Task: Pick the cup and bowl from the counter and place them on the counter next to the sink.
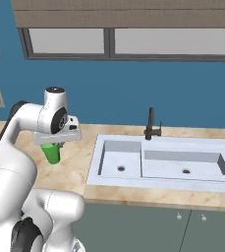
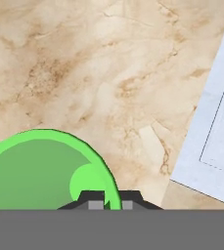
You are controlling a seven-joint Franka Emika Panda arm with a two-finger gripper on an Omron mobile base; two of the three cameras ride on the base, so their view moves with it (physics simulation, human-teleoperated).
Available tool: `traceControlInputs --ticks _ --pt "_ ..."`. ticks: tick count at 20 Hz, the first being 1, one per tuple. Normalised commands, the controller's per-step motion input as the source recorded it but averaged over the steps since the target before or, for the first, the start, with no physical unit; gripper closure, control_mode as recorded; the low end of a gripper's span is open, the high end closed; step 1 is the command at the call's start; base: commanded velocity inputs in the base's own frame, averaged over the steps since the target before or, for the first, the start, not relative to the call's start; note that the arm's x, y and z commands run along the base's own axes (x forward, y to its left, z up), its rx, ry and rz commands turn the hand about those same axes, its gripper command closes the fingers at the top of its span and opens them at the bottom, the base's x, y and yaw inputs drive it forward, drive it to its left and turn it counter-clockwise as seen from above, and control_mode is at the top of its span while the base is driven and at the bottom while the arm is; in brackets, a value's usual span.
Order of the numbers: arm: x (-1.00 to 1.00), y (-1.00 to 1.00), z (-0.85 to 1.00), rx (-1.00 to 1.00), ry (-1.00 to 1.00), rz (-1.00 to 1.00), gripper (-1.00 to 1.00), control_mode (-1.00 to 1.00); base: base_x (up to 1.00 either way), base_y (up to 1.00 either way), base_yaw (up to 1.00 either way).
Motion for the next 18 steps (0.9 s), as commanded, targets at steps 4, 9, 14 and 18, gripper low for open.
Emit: traceControlInputs --ticks 4,9,14,18 --pt "0.00 0.00 0.00 0.00 0.00 0.00 1.00 1.00 0.00 0.00 0.00" --pt "0.00 0.00 0.00 0.00 0.00 0.00 1.00 1.00 0.00 0.00 0.00" --pt "0.00 0.00 0.00 0.00 0.00 0.00 1.00 1.00 0.00 0.00 0.00" --pt "0.00 0.00 0.00 0.00 0.00 0.00 1.00 -1.00 0.00 0.00 0.00"
